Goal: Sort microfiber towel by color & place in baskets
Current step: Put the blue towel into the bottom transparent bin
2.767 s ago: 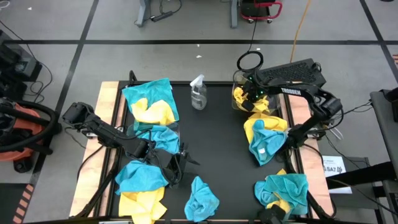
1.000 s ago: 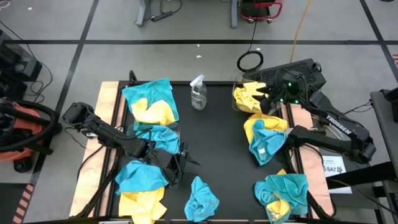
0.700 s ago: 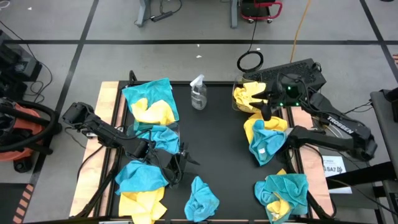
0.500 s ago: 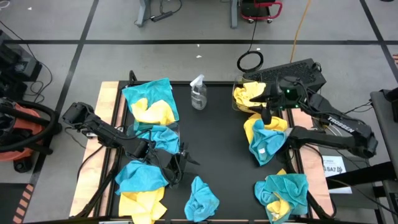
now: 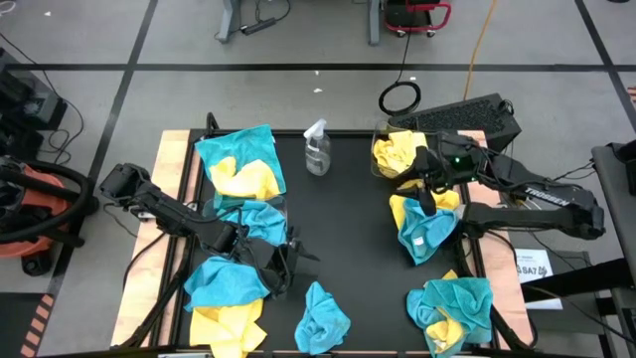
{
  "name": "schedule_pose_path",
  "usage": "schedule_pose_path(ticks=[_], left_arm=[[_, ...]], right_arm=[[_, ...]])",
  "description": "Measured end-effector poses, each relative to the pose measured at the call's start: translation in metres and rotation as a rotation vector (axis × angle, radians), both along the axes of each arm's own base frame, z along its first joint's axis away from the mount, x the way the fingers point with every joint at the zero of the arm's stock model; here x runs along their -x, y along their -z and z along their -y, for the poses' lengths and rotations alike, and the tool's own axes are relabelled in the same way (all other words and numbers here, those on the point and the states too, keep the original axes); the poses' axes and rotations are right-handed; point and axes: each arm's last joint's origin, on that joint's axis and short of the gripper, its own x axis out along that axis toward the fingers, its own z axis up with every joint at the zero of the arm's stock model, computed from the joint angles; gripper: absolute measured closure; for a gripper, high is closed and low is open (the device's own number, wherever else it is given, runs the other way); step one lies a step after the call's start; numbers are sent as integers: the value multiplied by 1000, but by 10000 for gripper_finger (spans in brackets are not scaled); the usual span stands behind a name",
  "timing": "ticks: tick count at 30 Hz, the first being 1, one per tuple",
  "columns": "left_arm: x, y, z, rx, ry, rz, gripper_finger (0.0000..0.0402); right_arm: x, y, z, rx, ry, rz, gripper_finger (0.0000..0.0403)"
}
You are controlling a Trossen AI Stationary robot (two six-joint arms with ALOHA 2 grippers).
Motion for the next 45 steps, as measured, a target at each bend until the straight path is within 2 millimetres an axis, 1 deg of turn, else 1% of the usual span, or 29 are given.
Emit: schedule_pose_path(ticks=[3,6,14,18,24,31,41,43,45], left_arm=[[0,0,-1,-14,-35,5,212],[0,0,-1,-25,-26,7,212],[4,5,5,37,175,-72,212],[4,8,7,108,192,-119,212],[-1,22,14,148,205,-161,212],[-8,46,24,136,214,-220,212],[-9,58,41,180,284,-214,211],[-10,63,46,181,295,-216,204],[-11,68,49,200,293,-218,187]], right_arm=[[-2,-1,-5,-7,-30,9,209],[-4,-2,-11,-3,-70,23,209],[-7,-2,-26,-21,-158,15,209],[-8,-2,-32,-20,-201,16,209],[-9,-3,-40,-18,-255,30,209],[-13,-2,-51,-41,-310,23,209],[-23,3,-60,-42,-363,0,209],[-25,2,-61,-41,-371,8,209],[-28,4,-63,-42,-379,3,209]])
